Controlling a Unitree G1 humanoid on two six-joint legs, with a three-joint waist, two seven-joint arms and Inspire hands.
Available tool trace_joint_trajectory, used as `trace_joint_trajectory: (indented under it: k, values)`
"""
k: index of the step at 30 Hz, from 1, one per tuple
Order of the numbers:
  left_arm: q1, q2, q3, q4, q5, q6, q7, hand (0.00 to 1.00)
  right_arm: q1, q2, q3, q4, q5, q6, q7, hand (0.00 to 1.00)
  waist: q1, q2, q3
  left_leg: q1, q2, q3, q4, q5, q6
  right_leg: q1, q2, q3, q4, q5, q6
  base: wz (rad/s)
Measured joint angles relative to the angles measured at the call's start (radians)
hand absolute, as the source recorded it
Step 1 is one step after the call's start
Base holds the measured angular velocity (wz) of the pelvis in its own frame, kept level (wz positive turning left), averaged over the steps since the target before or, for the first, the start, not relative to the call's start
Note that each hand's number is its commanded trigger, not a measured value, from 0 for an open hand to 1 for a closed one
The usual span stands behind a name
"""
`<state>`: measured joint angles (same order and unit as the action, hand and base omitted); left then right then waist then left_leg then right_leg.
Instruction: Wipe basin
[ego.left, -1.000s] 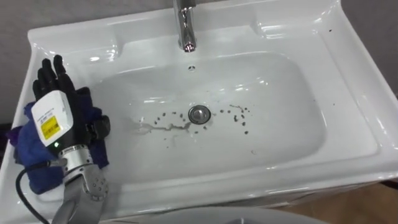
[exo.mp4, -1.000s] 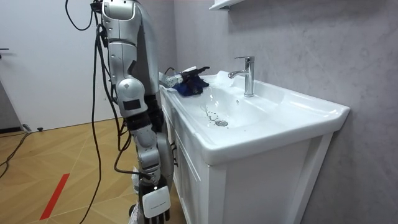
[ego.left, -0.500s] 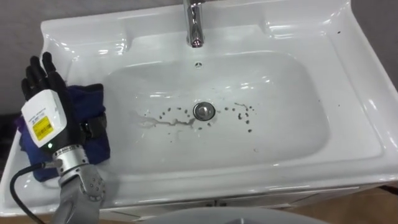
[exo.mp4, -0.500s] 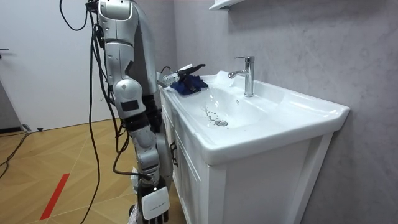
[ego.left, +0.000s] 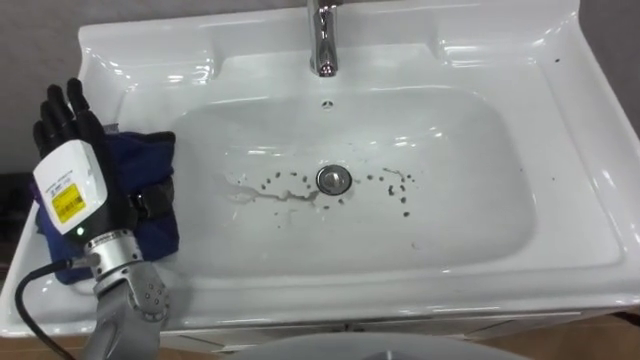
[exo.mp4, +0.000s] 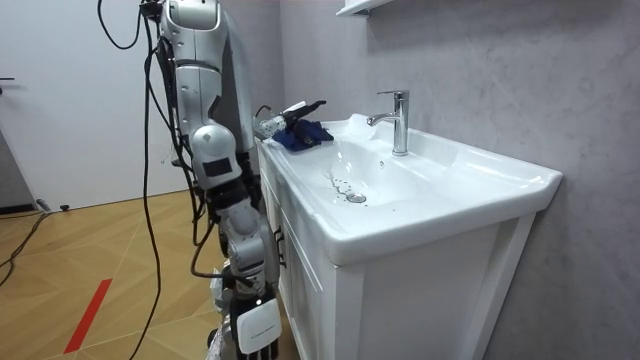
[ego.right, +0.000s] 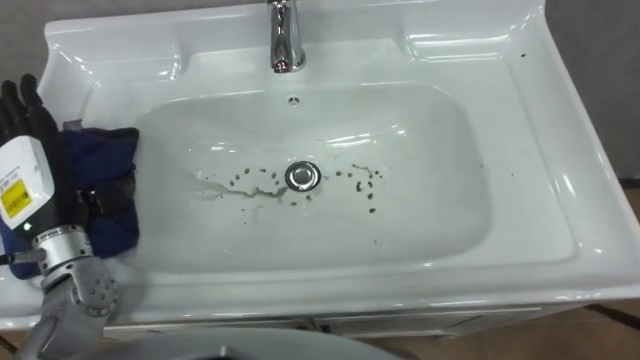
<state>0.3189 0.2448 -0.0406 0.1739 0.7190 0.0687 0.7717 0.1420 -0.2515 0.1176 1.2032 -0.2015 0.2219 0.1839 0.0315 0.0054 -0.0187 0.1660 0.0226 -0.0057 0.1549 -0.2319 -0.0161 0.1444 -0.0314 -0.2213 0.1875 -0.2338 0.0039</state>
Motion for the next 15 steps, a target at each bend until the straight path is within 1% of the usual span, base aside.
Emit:
trace_joint_trajectory:
  k: [2, 7, 10, 15]
  values:
    - [0.0, 0.0, 0.0, -0.001, 0.009, 0.007, -0.003, 0.0, 0.001, 0.0, -0.001, -0.002, 0.0, 0.011, -0.006, 0.0, 0.0, -0.002, -0.0011, 0.001, 0.0, 0.002, 0.001, 0.0, 0.0, 0.0, 0.0, -0.001, 0.0, 0.0, 0.0, 0.0]
    - [0.0, -0.001, 0.0, 0.002, 0.01, 0.015, -0.02, 0.0, 0.001, 0.0, -0.001, -0.009, 0.001, 0.021, -0.009, 0.0, 0.0, -0.001, -0.0012, 0.003, 0.0, 0.004, 0.005, 0.0, 0.0, 0.0, 0.0, 0.001, 0.0, 0.0, 0.0, -0.03]
    - [0.0, -0.001, 0.0, 0.006, 0.009, 0.019, -0.026, 0.0, 0.001, 0.0, -0.001, -0.008, 0.001, 0.021, -0.007, 0.0, 0.0, -0.001, -0.0012, 0.007, 0.001, 0.005, 0.008, 0.0, 0.0, 0.0, 0.0, 0.001, 0.0, 0.0, 0.0, -0.04]
    - [0.0, -0.002, 0.001, 0.012, 0.008, 0.022, -0.04, 0.0, 0.003, 0.0, -0.002, -0.008, 0.0, 0.021, -0.005, 0.0, -0.001, 0.0, -0.0013, 0.011, 0.002, 0.021, 0.009, 0.0, 0.0, 0.004, 0.0, 0.0, 0.0, 0.0, -0.001, -0.02]
